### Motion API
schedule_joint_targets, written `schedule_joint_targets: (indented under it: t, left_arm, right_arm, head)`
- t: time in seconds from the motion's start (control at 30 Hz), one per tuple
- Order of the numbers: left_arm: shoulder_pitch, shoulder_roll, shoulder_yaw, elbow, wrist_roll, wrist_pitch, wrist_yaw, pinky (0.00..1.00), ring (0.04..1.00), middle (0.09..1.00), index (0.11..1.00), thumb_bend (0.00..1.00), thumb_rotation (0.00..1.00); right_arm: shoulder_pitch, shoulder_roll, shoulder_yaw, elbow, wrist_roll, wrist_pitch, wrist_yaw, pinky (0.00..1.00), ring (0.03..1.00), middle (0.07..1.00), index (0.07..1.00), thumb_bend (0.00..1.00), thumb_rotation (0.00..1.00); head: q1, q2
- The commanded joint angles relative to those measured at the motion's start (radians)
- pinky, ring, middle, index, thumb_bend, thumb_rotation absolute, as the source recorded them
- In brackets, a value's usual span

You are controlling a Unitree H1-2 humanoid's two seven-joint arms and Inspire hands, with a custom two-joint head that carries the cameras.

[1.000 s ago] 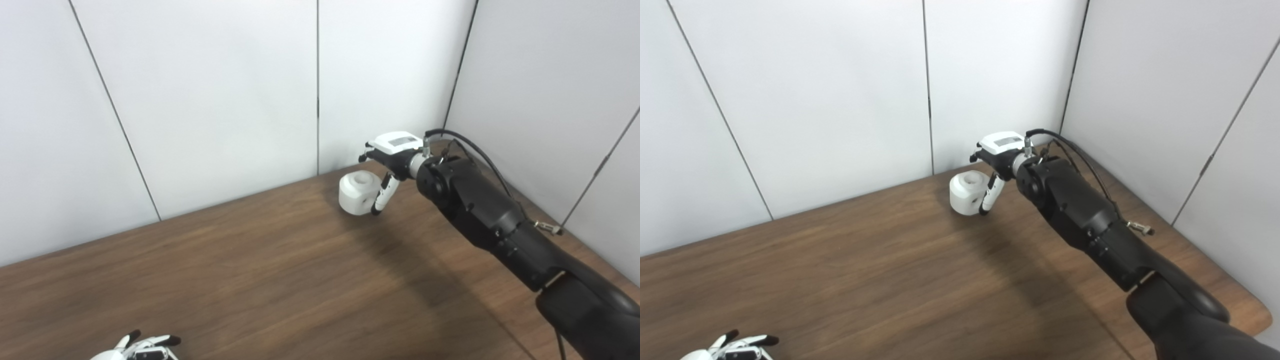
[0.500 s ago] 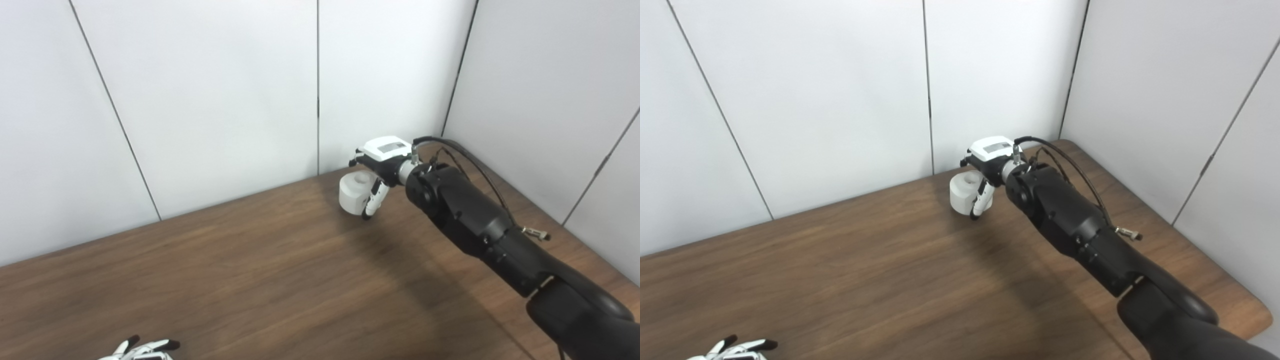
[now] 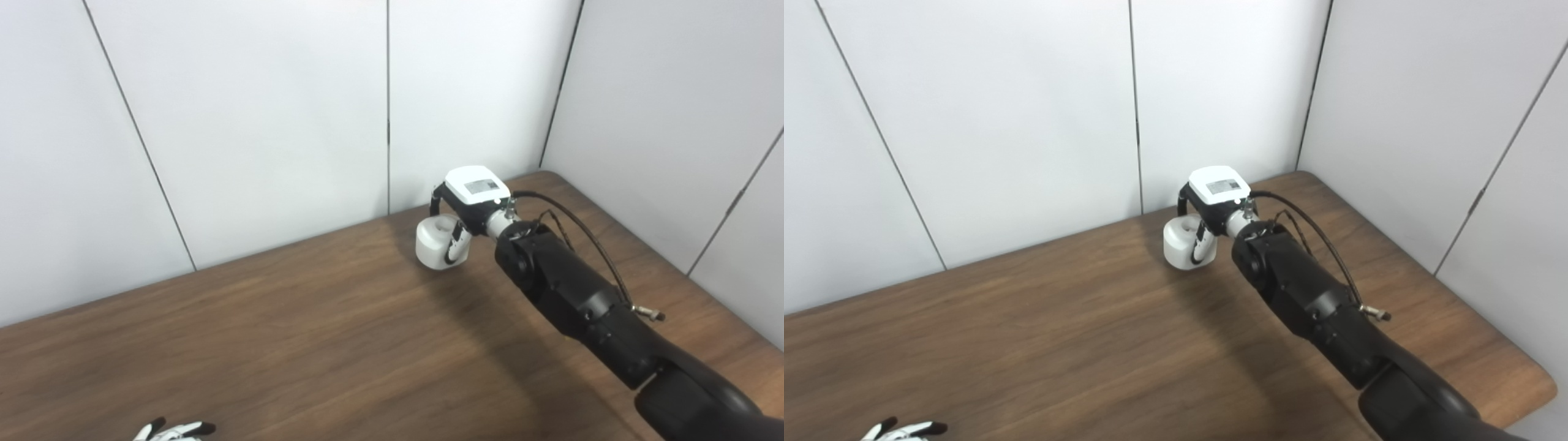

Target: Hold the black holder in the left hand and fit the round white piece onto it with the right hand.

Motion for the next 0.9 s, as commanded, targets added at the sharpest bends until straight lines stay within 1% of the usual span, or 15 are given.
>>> schedule_joint_targets:
  t: [0.0,0.17,0.3,0.4,0.5,0.53,0.63,0.8,0.87]
  left_arm:
    - [-0.015,0.009,0.010,-0.036,-0.015,-0.009,0.014,1.00,0.862,0.826,0.483,0.51,0.04]
    - [-0.017,0.006,0.007,-0.036,-0.014,-0.007,0.012,1.00,0.864,0.828,0.483,0.51,0.04]
    - [-0.025,0.002,0.004,-0.031,-0.015,-0.006,0.010,1.00,0.864,0.828,0.483,0.51,0.04]
    - [-0.043,-0.004,-0.001,-0.020,-0.013,0.002,0.004,1.00,0.864,0.828,0.483,0.51,0.04]
    - [-0.062,-0.009,-0.007,-0.006,-0.008,0.006,0.000,1.00,0.867,0.829,0.483,0.51,0.04]
    - [-0.072,-0.010,-0.010,0.003,-0.007,0.004,0.000,1.00,0.868,0.829,0.483,0.51,0.04]
    - [-0.104,-0.011,-0.020,0.035,-0.001,-0.003,0.003,0.94,0.860,0.826,0.483,0.51,0.04]
    - [-0.152,-0.016,-0.034,0.084,0.003,-0.011,0.014,0.84,0.841,0.813,0.483,0.51,0.04]
    - [-0.166,-0.022,-0.038,0.094,0.009,-0.001,0.015,0.83,0.838,0.810,0.483,0.51,0.04]
  right_arm:
    - [-0.032,-0.016,-0.023,-0.029,0.011,-0.017,-0.035,0.85,0.874,0.819,0.481,0.52,0.13]
    - [-0.025,-0.025,-0.030,-0.047,0.025,-0.017,-0.023,0.86,0.882,0.827,0.481,0.52,0.13]
    - [-0.023,-0.032,-0.034,-0.071,0.030,-0.013,-0.008,0.86,0.880,0.835,0.480,0.52,0.13]
    - [-0.025,-0.031,-0.043,-0.108,0.039,0.001,0.017,0.91,0.897,0.854,0.480,0.52,0.13]
    - [-0.022,-0.022,-0.053,-0.167,0.038,0.021,0.043,0.97,0.939,0.876,0.480,0.52,0.13]
    - [-0.019,-0.015,-0.059,-0.205,0.041,0.030,0.055,0.97,0.944,0.879,0.480,0.52,0.13]
    - [-0.010,0.012,-0.065,-0.307,0.039,0.050,0.082,1.00,0.990,0.905,0.480,0.52,0.13]
    - [0.005,0.060,-0.070,-0.424,0.029,0.053,0.086,1.00,1.000,0.923,0.479,0.52,0.13]
    - [0.012,0.077,-0.070,-0.467,0.020,0.052,0.089,1.00,1.000,0.927,0.479,0.52,0.13]
  head:
    - [-0.001,0.001]
    - [-0.002,0.003]
    - [0.000,0.017]
    - [0.017,0.032]
    - [0.028,0.037]
    - [0.028,0.040]
    - [0.024,0.045]
    - [0.034,0.055]
    - [0.038,0.058]
